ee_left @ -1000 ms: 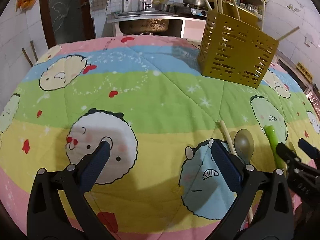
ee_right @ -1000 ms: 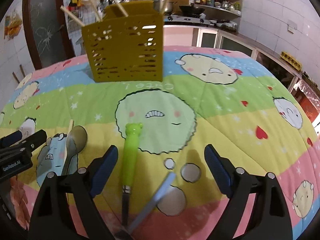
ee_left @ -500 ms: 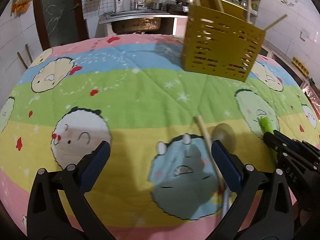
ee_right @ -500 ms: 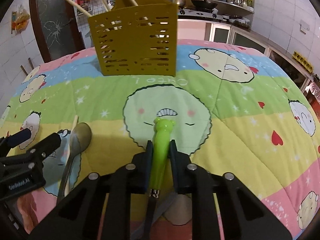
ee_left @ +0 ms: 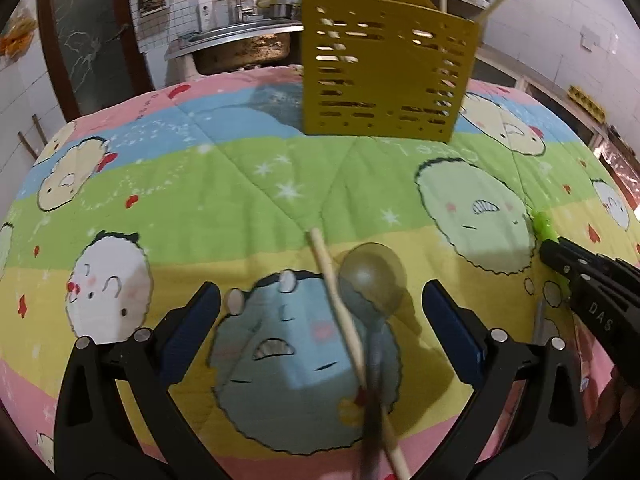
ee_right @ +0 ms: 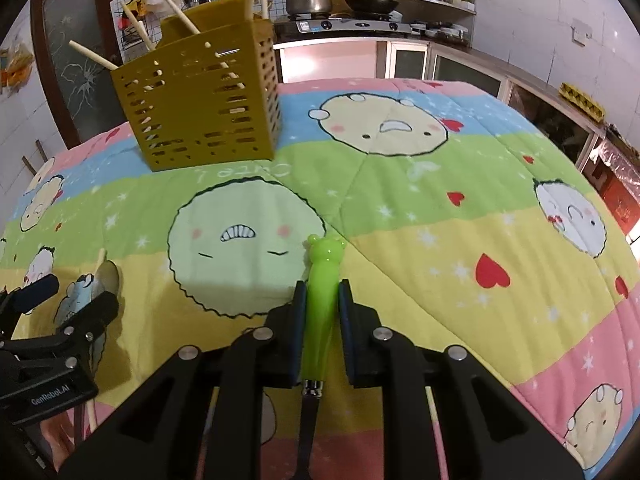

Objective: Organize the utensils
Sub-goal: 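Close the left tool on the grey spoon handle while the right tool holds the fork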

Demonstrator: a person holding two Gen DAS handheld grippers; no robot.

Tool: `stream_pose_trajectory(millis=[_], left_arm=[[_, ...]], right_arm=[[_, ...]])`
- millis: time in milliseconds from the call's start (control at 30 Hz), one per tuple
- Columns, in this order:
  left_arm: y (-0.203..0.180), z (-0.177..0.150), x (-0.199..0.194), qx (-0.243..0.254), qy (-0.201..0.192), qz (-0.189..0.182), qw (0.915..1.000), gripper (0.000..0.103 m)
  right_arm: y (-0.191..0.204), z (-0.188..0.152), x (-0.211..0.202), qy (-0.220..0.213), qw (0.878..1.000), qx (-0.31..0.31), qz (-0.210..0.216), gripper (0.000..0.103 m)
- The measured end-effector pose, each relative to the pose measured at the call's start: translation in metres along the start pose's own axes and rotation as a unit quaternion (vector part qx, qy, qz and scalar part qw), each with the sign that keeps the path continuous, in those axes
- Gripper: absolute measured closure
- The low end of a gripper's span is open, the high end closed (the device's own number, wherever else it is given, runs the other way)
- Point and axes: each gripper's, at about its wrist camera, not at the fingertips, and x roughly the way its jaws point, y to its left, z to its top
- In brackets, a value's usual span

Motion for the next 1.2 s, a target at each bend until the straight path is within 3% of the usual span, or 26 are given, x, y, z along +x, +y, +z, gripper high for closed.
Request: stream_pose_trajectory(millis=[100,167,300,367,767,1200], left_arm=[[-0.005,0.002,0.003,0.008,0.003,-0.003,1.0,0.014],[-0.007,0.002,0.007,0.012,0.014,-0.009,0.9998,0.028],[-0.007,0.003,0.01,0.012,0.02,-0.011,0.9997,0.036],[-0.008,0.003,0.01,0.015,0.019,-0.012,0.9996,0.045],[-0.018,0.01,0.013,0.03,0.021,-0.012,0.9992,0.07],[-0.01,0.012,0.004,0.02,0.002,-0.029,0.9994,0.071]], right_arm=[[-0.002,-0.002,0.002,0.0,1.0,0.008,0.004,0.087],[-0.001,-0.003,0.002,-0.002,1.0,0.006,0.0,0.087],[0.0,-0.004,0.003,-0.004,1.0,0.006,-0.002,0.087],[0.0,-0.005,0.003,-0.005,1.0,0.006,-0.003,0.087],[0.003,-0.003,0.004,0.001,1.0,-0.001,-0.009,0.087],[0.001,-0.002,-0.006,-0.012,1.0,0.004,-0.006,0.087]])
